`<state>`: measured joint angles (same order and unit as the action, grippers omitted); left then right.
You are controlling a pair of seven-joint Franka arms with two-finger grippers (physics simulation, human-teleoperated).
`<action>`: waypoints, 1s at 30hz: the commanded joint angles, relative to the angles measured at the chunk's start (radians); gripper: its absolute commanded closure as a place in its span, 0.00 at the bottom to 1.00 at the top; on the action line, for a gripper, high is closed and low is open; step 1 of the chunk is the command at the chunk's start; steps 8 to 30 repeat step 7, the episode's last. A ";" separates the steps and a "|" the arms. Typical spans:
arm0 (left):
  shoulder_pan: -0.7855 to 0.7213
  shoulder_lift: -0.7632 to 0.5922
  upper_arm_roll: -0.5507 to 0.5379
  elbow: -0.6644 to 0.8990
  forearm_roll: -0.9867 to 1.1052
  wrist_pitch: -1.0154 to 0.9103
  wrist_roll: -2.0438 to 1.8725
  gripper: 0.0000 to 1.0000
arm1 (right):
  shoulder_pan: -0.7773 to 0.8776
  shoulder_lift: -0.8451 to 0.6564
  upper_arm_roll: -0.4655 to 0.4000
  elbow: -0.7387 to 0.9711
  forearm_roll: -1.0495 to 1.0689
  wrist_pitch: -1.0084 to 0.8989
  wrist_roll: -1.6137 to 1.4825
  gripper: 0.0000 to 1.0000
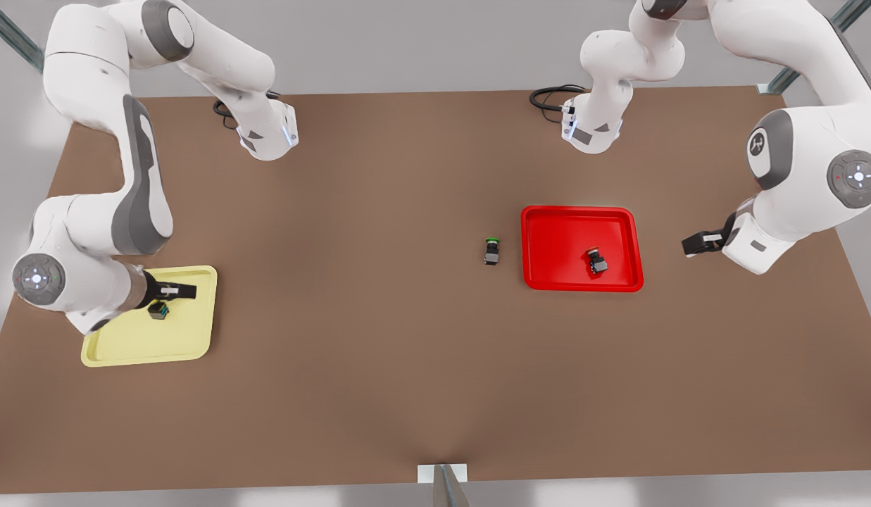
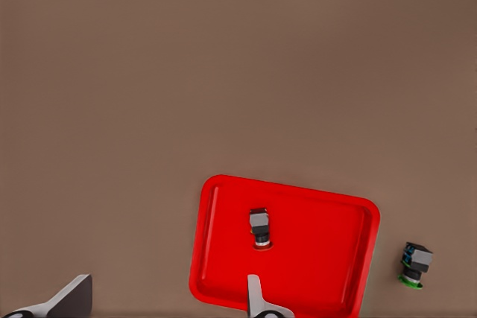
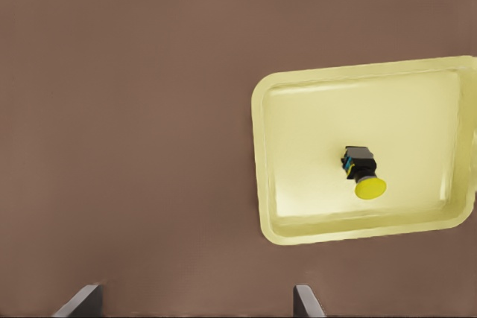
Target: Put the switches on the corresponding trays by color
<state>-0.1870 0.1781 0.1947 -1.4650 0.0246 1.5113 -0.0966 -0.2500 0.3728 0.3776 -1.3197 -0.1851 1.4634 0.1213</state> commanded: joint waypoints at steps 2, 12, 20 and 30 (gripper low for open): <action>0.005 0.000 0.000 0.000 0.000 -0.003 0.000 0.00 | 0.175 -0.124 -0.172 -0.012 0.013 -0.008 -0.014 0.00; 0.001 0.003 0.000 -0.002 0.003 0.000 0.002 0.00 | 0.196 -0.259 -0.197 -0.113 0.049 0.012 -0.029 0.00; 0.001 0.003 0.000 -0.002 0.003 0.000 0.002 0.00 | 0.196 -0.259 -0.197 -0.113 0.049 0.012 -0.029 0.00; 0.001 0.003 0.000 -0.002 0.003 0.000 0.002 0.00 | 0.196 -0.259 -0.197 -0.113 0.049 0.012 -0.029 0.00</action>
